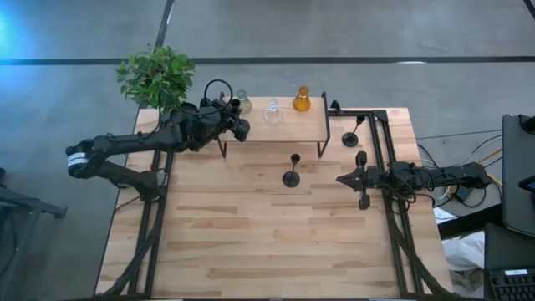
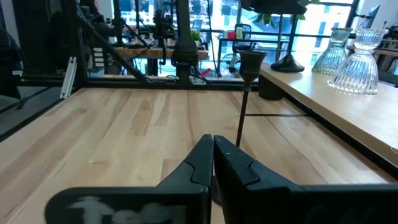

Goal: Pick & Place candle stick holders
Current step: Put the bottom black candle holder on the shelf aligned with the green candle holder

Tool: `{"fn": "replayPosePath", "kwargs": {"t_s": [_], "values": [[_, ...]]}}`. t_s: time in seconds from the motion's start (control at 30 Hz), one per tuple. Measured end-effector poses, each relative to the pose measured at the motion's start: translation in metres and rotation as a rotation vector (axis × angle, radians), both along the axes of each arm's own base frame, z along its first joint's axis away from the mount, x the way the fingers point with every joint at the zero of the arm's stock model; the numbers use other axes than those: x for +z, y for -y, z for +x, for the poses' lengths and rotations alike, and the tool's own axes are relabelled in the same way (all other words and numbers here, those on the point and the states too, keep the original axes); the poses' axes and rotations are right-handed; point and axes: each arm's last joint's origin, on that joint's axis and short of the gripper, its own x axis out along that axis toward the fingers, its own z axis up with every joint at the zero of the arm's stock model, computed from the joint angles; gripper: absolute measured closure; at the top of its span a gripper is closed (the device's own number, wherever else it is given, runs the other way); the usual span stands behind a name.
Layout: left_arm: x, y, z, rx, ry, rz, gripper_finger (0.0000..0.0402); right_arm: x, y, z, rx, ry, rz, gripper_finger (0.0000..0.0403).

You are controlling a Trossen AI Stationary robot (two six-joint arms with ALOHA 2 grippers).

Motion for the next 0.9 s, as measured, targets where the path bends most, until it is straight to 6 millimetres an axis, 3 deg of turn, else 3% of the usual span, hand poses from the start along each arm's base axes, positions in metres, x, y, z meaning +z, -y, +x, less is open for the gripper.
{"fn": "replayPosePath", "kwargs": {"t_s": [0.6,0.9], "values": [[-0.002,-0.005,-0.002,-0.015,-0.008,-0.004,0.0366,0.0,0.0,0.0,0.0,0.0,0.0,0.0394],[-0.013,-0.005,-0.002,-0.02,0.033,-0.004,0.0366,0.0,0.0,0.0,0.0,0.0,0.0,0.0394]]}}
